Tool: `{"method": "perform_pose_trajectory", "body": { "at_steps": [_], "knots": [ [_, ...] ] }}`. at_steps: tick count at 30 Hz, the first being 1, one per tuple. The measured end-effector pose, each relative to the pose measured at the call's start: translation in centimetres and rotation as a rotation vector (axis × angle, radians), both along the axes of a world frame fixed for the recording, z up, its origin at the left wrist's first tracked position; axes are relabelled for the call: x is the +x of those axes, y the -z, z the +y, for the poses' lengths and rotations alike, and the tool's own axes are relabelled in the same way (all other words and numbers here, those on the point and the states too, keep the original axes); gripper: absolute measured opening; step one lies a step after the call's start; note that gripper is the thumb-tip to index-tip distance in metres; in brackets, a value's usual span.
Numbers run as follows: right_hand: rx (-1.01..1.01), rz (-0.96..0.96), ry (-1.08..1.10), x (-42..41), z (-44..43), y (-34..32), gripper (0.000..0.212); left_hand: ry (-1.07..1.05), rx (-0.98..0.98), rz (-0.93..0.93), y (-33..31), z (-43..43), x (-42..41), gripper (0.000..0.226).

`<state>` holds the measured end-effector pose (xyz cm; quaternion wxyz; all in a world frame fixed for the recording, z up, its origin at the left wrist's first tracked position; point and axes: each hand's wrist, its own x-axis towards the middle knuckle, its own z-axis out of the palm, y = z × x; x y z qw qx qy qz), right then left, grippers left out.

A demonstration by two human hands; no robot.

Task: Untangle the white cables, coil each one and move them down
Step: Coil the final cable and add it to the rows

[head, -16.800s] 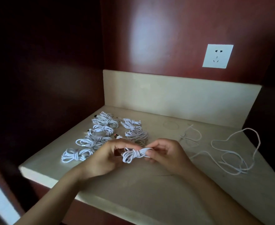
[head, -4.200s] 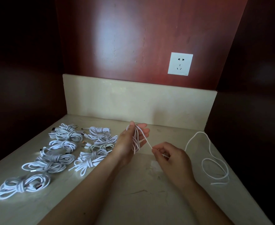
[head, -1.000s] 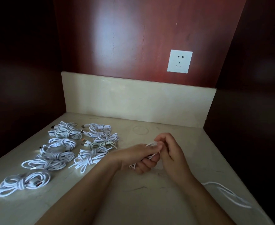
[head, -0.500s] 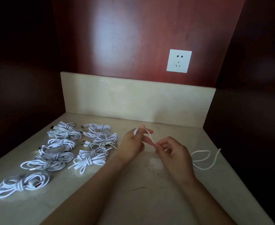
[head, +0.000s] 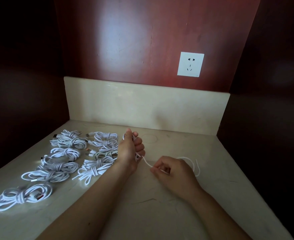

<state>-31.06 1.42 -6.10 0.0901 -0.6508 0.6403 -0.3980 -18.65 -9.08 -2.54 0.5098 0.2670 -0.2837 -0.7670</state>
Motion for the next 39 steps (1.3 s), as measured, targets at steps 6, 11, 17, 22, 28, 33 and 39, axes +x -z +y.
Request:
{"method": "perform_pose_trajectory", "body": {
  "at_steps": [6,11,17,22,28,33,39],
  "knots": [
    [-0.018,-0.030,-0.060,0.5,0.4,-0.4,0.010,-0.281,-0.496,-0.609,0.6,-0.7,0.8,0.039],
    [-0.127,-0.291,-0.080,0.6,0.2,-0.8,0.011,0.048,-0.743,-0.949,1.2,0.6,0.1,0.054],
    [-0.260,-0.324,0.144,-1.2,0.2,-1.3,0.028,0.708,-0.656,-0.800,0.4,2.7,0.0,0.070],
    [-0.208,-0.318,-0.023,-1.4,-0.3,-0.8,0.011,0.788,-0.622,-0.675,0.1,2.8,0.5,0.049],
    [-0.173,-0.148,0.080,-1.8,0.0,-0.7,0.019,0.439,-0.599,-0.568,-0.4,1.8,0.2,0.048],
    [-0.164,0.269,0.268,-1.7,0.0,-0.9,0.029,0.151,-0.686,-0.695,0.3,1.7,-0.3,0.046],
    [-0.107,0.501,0.405,-1.1,0.4,-1.2,0.053,0.140,-0.428,-0.405,-0.6,1.4,0.1,0.045]
  ]
}}
